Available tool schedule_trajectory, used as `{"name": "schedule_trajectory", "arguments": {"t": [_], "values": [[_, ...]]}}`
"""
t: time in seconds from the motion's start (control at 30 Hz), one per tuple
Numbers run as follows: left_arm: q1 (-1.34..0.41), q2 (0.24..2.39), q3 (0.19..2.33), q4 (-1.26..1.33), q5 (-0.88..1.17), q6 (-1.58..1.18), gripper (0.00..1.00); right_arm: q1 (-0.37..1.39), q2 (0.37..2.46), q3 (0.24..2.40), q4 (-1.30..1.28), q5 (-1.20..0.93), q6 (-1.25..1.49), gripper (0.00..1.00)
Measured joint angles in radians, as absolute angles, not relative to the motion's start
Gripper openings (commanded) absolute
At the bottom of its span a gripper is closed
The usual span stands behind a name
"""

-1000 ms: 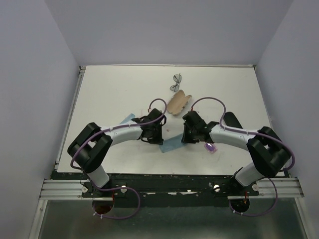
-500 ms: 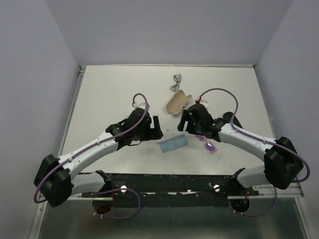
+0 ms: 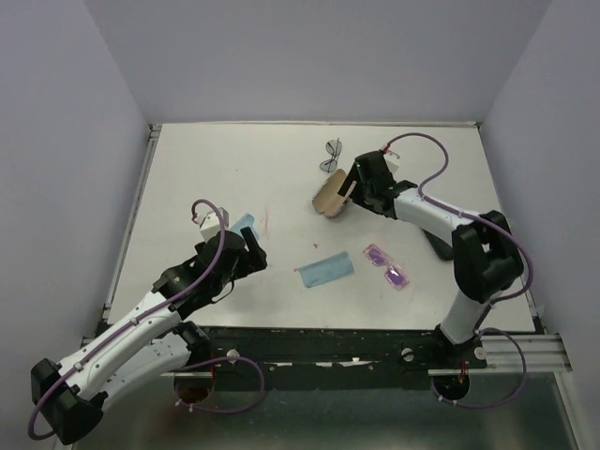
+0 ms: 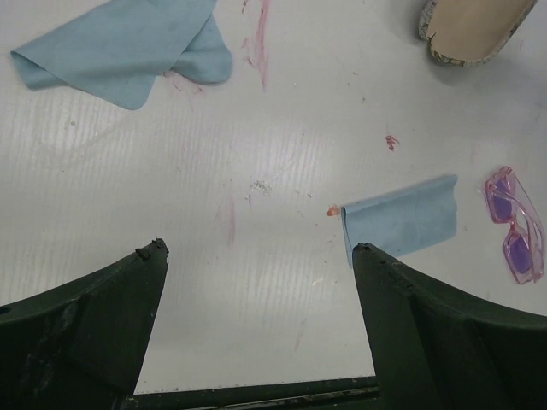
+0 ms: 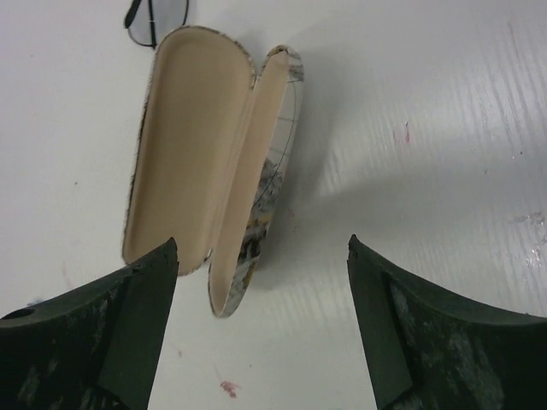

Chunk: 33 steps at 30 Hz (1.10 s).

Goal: Organize the sunglasses

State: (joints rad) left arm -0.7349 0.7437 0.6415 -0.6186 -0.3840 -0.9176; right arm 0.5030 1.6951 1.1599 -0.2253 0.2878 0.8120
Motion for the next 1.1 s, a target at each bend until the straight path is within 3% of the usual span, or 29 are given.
{"name": "schedule_trajectory", "arguments": {"t": [0.13,0.33,0.5,0.87,1.1], "values": [[-0.735,0.735,0.623,-0.615,-0.391,-0.91,0.99,0.469,1.855,1.246,-0.226,0.267,0.809,0.69],[-0.734,0.741,0.616,-0.599,-0.391,-0.89,0.99,0.463,1.972,1.327,-0.227,0.253,0.784,0.57],[-0.734,0.76,0.614,-0.582,-0.391,-0.878,0.99,0.463,1.983,1.339,-0.225,0.245,0.748,0.37],[-0.734,0.8,0.614,-0.572,-0.39,-0.862,0.99,0.463,1.985,1.34,-0.195,0.166,0.594,0.17],[-0.734,0.8,0.614,-0.568,-0.39,-0.86,0.99,0.463,1.986,1.34,-0.142,-0.01,0.382,0.16]]}}
